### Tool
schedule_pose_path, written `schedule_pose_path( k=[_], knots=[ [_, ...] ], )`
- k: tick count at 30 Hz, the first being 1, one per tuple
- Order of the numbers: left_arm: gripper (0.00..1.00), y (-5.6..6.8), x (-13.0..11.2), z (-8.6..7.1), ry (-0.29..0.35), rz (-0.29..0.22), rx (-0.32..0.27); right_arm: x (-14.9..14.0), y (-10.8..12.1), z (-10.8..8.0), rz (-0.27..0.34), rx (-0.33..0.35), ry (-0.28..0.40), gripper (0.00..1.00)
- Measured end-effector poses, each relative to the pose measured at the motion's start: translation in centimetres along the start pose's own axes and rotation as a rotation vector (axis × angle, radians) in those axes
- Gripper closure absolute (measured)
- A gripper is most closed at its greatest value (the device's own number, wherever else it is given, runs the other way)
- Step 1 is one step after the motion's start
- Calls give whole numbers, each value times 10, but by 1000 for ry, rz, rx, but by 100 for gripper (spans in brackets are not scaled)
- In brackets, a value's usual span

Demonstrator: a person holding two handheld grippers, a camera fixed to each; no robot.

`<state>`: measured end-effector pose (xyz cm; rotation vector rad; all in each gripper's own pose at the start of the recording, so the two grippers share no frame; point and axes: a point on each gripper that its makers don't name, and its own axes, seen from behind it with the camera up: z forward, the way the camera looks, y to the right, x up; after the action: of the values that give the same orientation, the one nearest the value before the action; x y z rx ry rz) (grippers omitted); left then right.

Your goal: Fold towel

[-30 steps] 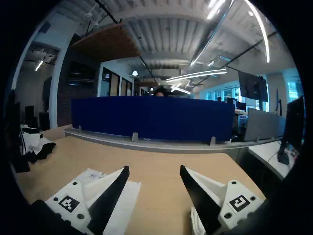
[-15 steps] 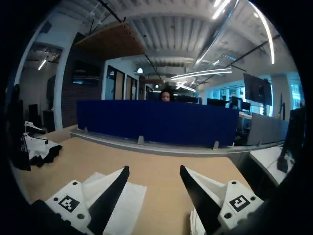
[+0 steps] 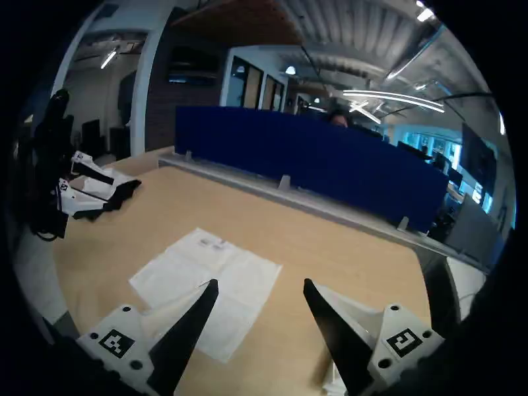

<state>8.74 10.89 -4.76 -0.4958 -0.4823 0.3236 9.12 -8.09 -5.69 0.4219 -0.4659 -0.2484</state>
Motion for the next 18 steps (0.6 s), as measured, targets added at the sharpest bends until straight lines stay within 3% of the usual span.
schedule_pose_path(
  k=[6, 18],
  knots=[
    [6, 17, -24, 1, -79, 8, -69, -31, -18, 3, -25, 68, -107, 0],
    [6, 44, -69, 16, -167, 10, -139, -68, -30, 13, -25, 103, -188, 0]
  ],
)
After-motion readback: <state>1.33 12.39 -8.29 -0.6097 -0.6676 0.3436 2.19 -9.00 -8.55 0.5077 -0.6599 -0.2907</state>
